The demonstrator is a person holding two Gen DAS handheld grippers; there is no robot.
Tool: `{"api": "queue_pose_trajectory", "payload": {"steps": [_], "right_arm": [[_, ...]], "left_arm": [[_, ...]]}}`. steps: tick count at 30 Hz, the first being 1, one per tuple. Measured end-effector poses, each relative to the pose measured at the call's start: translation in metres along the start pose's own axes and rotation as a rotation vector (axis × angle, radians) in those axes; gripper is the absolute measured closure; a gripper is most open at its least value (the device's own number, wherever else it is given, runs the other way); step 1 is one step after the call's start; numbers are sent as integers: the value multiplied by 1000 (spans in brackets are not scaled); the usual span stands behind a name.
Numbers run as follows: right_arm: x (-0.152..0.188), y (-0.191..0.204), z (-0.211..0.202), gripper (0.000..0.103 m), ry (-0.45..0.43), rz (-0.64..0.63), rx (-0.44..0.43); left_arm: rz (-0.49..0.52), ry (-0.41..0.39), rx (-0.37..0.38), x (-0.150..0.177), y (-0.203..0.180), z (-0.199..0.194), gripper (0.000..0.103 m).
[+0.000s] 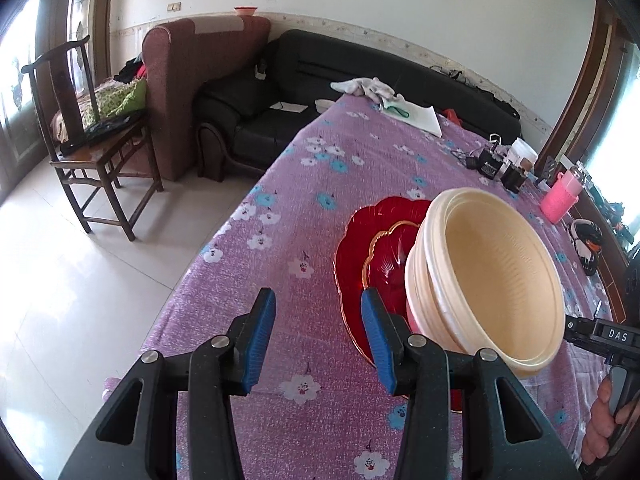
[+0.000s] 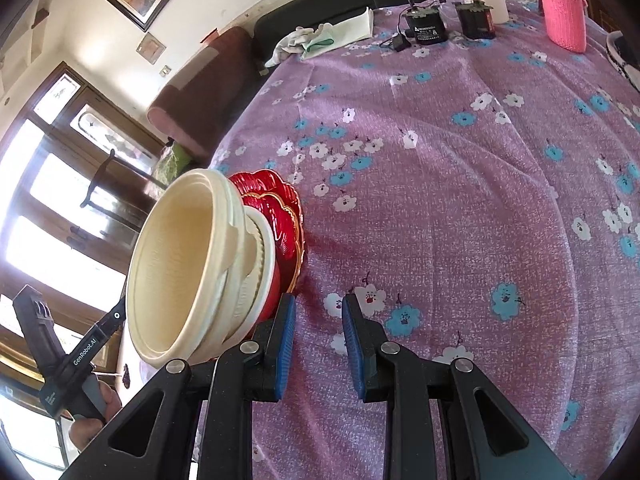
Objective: Organize plates and bowls
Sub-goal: 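Grasp the rim of the red plate stack with the left tool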
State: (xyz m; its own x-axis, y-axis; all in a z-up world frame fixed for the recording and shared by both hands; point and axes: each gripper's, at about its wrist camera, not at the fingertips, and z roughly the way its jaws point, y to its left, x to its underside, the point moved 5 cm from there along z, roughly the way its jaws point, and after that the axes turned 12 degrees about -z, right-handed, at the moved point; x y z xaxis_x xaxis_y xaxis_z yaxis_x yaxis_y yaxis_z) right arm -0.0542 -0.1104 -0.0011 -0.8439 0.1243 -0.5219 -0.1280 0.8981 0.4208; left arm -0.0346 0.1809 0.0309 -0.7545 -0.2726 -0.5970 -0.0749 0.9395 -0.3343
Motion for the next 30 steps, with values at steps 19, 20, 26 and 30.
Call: {"api": "queue_pose_trajectory", "payload": {"steps": [19, 20, 26, 30], "right_arm": [[-13, 6, 31, 77, 7, -23, -11], [-13, 6, 33, 77, 5, -24, -11], [-17, 8, 39, 86, -12, -33, -13], [-17, 9, 41, 87, -17, -33, -10]], "left_arm": [[24, 64, 17, 7, -11, 37, 80], [26, 67, 16, 7, -11, 39, 85], [29, 69, 22, 7, -15, 48, 91], [42, 69, 18, 9, -18, 52, 93]]}}
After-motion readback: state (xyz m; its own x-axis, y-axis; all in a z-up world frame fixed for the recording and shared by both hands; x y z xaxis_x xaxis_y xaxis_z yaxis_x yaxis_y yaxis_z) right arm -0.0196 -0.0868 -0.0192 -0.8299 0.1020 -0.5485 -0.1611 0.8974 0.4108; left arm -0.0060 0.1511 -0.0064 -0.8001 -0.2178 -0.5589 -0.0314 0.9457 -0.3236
